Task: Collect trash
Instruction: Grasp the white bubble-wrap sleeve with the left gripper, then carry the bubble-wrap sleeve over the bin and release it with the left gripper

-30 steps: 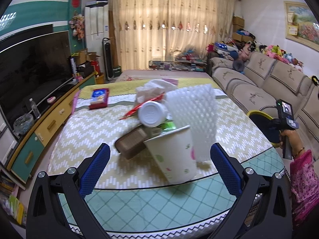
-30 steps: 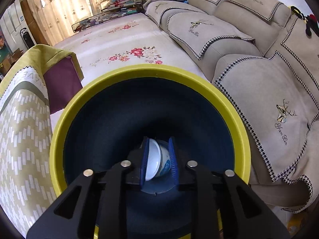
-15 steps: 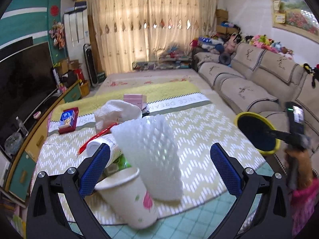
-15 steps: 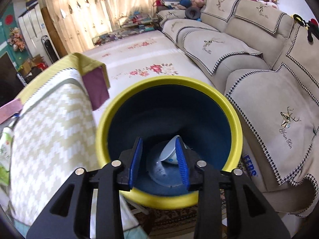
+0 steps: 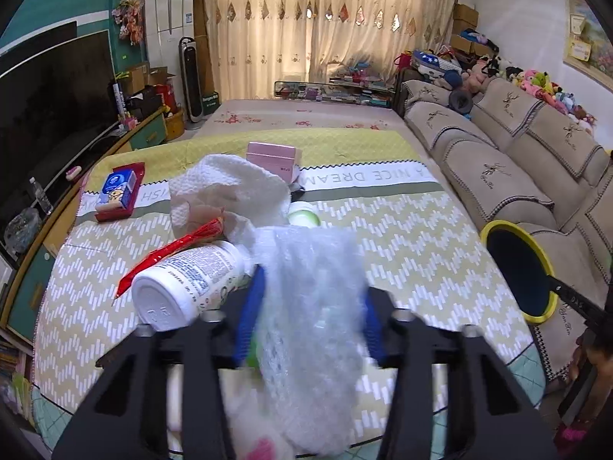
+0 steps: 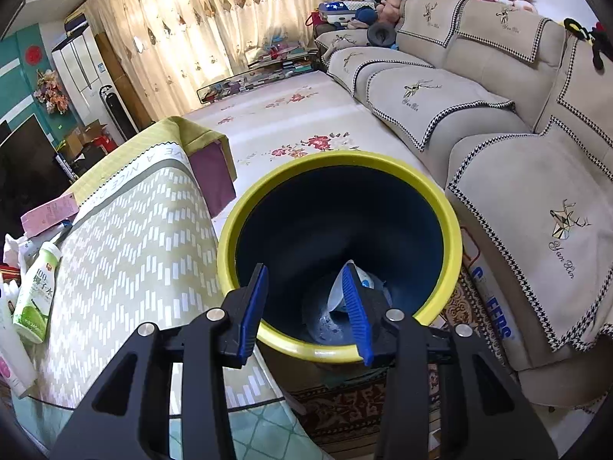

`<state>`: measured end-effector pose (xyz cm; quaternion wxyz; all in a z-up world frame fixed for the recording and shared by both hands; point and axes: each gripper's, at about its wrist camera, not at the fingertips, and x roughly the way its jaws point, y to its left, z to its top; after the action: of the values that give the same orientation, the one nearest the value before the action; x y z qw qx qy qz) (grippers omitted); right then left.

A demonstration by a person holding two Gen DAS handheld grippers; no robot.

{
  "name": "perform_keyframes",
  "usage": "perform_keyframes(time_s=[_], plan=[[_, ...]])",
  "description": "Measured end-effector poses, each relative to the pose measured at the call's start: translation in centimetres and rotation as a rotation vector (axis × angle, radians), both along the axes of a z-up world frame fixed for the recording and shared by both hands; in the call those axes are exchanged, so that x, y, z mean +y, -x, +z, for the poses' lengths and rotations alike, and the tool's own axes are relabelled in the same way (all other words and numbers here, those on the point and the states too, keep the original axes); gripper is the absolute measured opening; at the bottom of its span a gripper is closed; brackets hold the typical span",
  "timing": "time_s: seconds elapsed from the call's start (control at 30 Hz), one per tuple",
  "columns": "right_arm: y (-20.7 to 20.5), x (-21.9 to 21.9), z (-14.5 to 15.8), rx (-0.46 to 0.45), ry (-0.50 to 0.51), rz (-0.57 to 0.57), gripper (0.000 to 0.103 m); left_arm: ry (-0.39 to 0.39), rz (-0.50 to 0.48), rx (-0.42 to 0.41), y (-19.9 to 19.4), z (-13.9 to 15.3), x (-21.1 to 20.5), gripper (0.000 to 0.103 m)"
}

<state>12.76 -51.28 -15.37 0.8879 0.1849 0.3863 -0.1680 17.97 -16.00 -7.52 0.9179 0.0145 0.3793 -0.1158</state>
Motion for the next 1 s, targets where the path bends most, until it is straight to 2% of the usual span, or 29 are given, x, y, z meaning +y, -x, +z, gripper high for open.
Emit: perform_keyframes(time_s=[0.1, 0.3, 0.47, 0.8, 1.0], plan=[[0.4, 0.0, 0.1, -0.008, -0.006, 0.003, 0.039, 0.02, -0.02, -0.02, 0.7, 0.8, -0.1, 0.015], [1.1, 0.4, 0.8, -0.036, -0.009, 0.016, 0.039, 0.059, -0.108, -0.098, 3.5, 3.6, -1.2, 0.014], [2.1, 0.6, 1.7, -0.066, -0.001, 0.013, 0.039, 0.078, -0.201, -0.141, 4.9, 5.2, -4.1, 0.014], [5.3, -1.0, 2.5, -0.073, 0.034, -0.055, 0.039, 0.04, -0.52, -0.176, 6.0, 5.0, -15.7, 0.014], [6.5, -2.8, 2.5, -0.08, 0.035, -0.124, 0.039, 0.032, -0.662, -0.167, 7.0, 4.8, -23.1, 0.014]])
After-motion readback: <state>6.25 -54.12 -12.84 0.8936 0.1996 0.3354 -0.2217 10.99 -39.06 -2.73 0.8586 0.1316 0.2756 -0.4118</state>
